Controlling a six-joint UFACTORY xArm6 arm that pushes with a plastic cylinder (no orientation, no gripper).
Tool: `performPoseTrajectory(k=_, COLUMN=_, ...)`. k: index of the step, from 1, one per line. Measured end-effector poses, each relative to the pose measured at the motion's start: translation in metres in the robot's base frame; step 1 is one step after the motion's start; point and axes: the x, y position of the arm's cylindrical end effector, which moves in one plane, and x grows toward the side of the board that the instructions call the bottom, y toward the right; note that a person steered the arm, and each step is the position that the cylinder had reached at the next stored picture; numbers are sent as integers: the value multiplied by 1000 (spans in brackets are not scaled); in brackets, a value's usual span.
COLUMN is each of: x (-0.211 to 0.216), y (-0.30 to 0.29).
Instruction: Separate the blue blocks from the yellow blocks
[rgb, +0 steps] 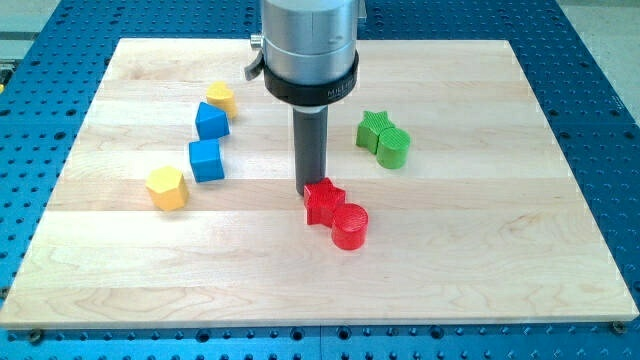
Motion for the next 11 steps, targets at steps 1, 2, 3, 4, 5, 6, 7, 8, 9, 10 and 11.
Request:
performPoseTrajectory(k=1, x=5, y=0)
performPoseTrajectory(k=2, x=33, y=5)
performPoseTrajectory(k=3, x=33, y=-44)
performPoseTrajectory(k=4, x=56, y=-152)
performPoseTrajectory(k=5, x=46, y=-186)
performPoseTrajectory(k=6, x=35, y=-155)
performPoseTrajectory(k=7, x=-9, y=-116)
performPoseTrajectory(k=8, x=-50, y=-125)
performPoseTrajectory(k=9, x=-54, y=-105)
performPoseTrajectory(k=10, x=-107, y=-76)
performPoseTrajectory(k=11, x=-125, y=-117)
